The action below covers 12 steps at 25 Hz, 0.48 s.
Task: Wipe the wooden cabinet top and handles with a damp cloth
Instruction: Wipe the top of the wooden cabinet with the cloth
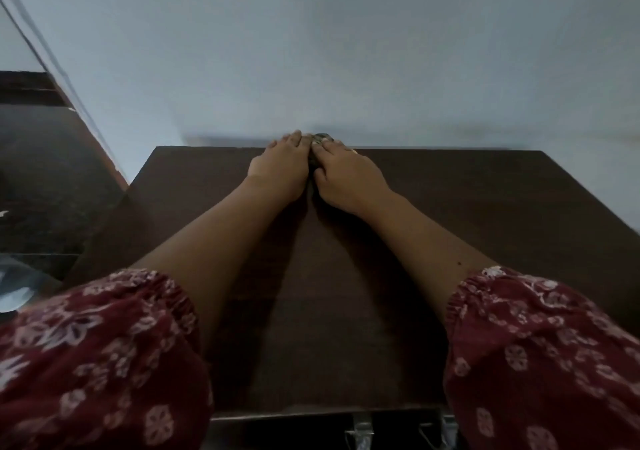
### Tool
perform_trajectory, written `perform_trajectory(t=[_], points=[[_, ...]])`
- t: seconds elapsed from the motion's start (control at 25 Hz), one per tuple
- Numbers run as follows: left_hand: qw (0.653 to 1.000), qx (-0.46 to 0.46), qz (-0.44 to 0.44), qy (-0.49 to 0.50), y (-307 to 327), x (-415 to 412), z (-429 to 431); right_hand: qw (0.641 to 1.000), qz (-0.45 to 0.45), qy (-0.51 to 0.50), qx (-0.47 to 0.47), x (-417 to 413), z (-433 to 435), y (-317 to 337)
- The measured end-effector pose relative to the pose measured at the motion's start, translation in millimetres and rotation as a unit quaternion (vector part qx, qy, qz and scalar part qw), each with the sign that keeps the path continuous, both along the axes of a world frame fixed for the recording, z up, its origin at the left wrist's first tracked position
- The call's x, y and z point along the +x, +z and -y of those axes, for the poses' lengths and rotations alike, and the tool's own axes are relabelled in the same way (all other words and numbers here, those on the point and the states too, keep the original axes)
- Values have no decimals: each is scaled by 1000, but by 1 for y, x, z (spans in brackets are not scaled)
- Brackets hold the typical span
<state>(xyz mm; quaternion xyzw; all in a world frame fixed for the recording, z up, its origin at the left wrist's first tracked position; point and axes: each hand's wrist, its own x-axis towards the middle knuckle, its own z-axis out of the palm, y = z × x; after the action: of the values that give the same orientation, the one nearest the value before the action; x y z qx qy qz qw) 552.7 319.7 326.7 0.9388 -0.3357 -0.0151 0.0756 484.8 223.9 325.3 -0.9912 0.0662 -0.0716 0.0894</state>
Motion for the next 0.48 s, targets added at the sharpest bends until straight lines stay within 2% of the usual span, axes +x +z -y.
perform_trajectory(t=[0.24, 0.48], points=[[997, -9, 10, 71, 3, 20, -77, 997, 15, 70, 12, 38, -70, -4], [993, -4, 1, 115, 5, 32, -134, 993, -5, 118, 16, 60, -121, -2]])
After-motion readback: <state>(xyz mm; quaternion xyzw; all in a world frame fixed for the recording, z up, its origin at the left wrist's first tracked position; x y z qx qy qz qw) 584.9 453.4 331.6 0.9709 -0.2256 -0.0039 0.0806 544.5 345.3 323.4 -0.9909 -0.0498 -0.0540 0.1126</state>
